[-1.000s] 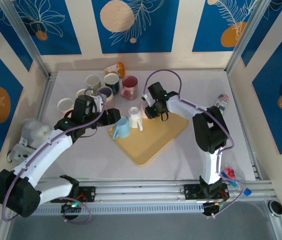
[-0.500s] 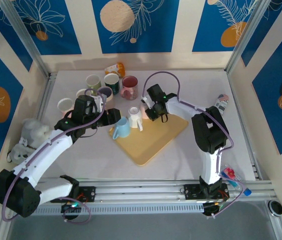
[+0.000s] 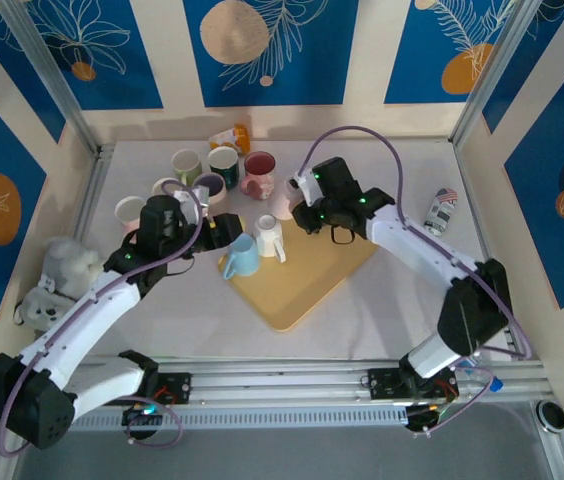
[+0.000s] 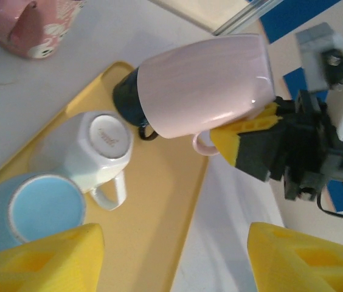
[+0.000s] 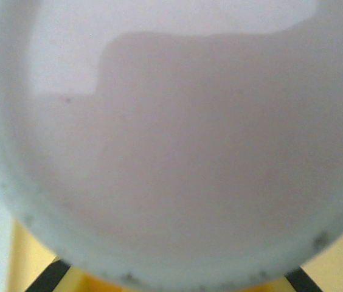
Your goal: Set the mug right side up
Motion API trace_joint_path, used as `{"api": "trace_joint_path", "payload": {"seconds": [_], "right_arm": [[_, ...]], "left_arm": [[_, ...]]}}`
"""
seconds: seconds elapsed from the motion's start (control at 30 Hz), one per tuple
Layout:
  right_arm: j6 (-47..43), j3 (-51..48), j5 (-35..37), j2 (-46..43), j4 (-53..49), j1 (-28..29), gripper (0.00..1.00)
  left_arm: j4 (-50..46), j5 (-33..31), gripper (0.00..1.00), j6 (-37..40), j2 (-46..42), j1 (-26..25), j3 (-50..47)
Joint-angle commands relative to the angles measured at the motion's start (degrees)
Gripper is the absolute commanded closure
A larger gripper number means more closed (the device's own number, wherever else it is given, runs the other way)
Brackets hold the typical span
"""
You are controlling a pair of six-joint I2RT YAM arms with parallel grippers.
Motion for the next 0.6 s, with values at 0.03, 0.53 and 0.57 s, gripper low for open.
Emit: {"api": "trace_joint_path", "payload": {"seconds": [0.03,0.53,0.57], "right_arm": [[5.69,-0.13,-8.05,-7.84,4.64,0.92,1.0],[31.7,-2.13,-19.19,-18.77,23.9,4.65,1.0],[33.58,-2.69,-19.39,-18.75,25.86,4.99,1.0]], "left_arm": [[7.19,3.46,0.35,-4.93,-3.55,-0.72,-1.84],[32.46,7.76,0.31,-29.82,-9.8,-0.81,-8.51],[34.35,9.04,0.31,-29.74,-9.57,-0.8,-8.48]]}}
